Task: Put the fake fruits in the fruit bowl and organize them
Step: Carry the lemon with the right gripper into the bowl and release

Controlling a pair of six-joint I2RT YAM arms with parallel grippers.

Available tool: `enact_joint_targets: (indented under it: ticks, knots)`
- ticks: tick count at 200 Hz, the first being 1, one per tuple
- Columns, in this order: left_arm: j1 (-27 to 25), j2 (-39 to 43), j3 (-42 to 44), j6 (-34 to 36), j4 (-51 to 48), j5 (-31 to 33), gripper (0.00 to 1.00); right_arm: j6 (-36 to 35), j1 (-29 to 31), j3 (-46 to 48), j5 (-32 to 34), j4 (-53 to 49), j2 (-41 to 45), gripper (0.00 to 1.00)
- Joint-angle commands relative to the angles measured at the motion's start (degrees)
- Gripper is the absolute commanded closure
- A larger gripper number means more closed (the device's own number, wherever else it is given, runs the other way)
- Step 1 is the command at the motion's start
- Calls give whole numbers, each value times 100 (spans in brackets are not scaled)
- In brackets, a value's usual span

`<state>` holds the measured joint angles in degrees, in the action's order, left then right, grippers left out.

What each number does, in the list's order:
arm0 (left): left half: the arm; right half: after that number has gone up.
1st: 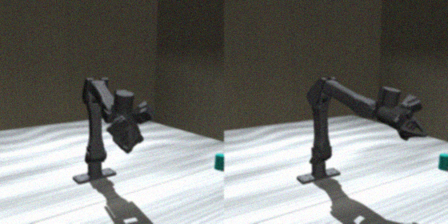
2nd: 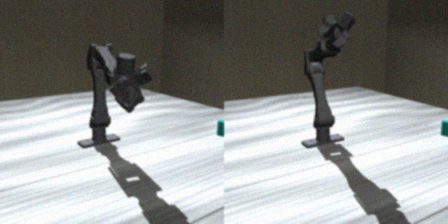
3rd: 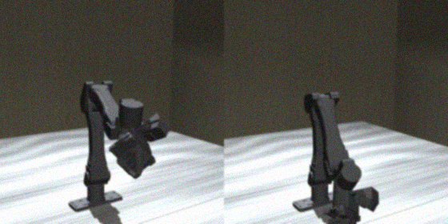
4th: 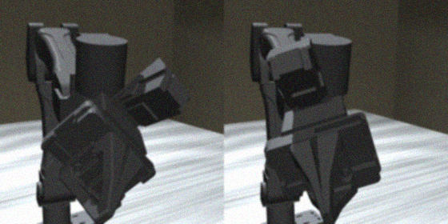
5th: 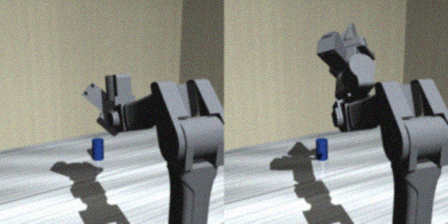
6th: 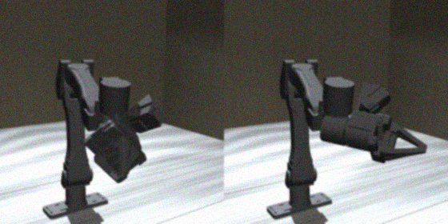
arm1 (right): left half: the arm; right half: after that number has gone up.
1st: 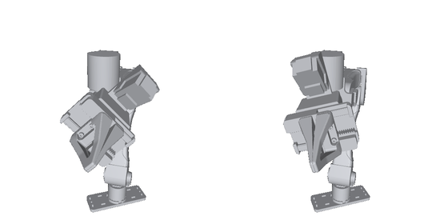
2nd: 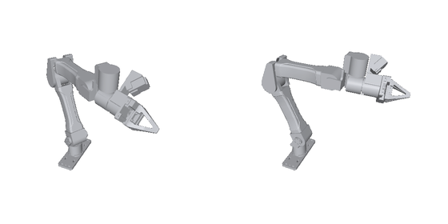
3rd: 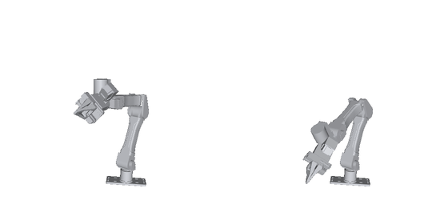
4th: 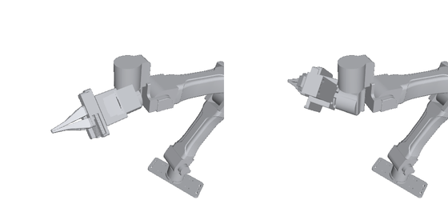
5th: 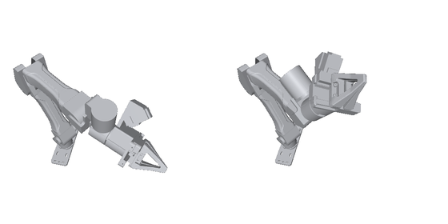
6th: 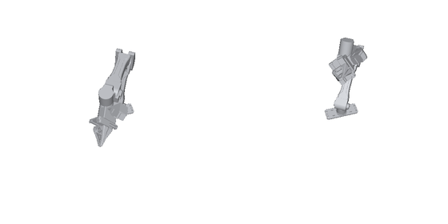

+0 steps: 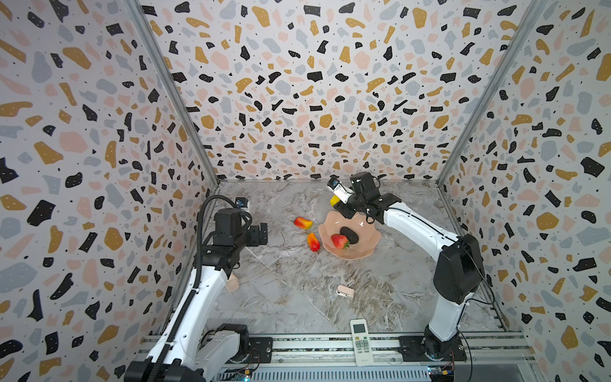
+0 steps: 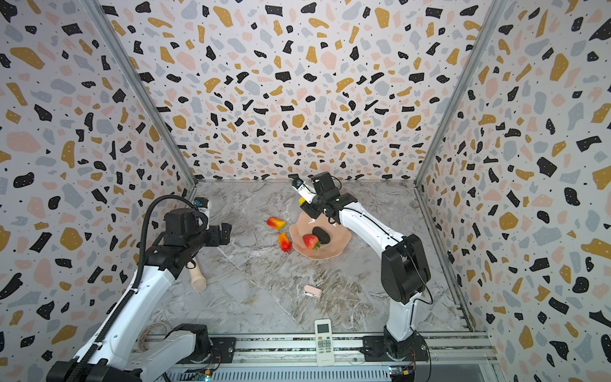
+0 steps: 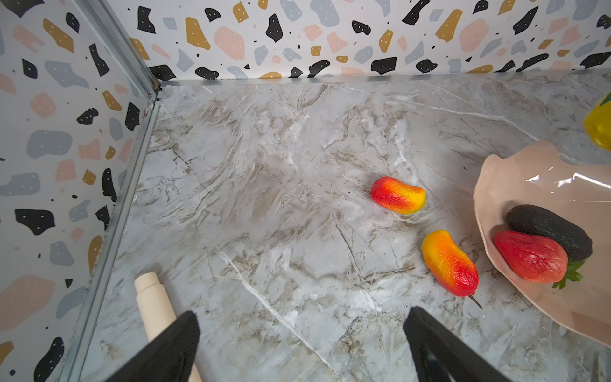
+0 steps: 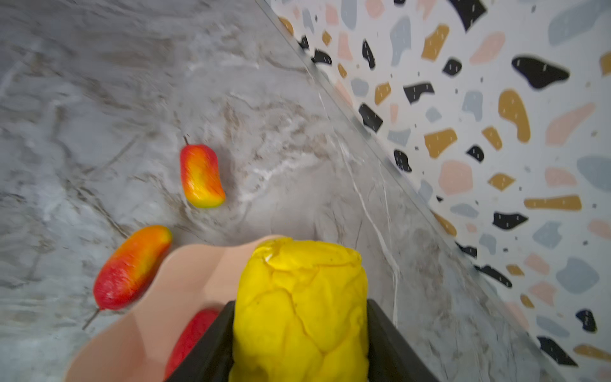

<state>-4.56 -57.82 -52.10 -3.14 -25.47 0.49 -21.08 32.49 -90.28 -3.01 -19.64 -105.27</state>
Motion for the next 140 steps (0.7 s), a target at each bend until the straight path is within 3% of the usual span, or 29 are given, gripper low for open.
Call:
enact_joint_targets:
  ticks: [1,107,140]
  knots:
    - [20,53,33,51,144,-40,1,181,3,143,109,-516,11,53]
    - [23,25,33,60,156,-45,0,385,118,-580,-148,-855,-1335,48]
    - [23,25,33,59,145,-41,0,380,118,-561,-141,-836,-1360,34]
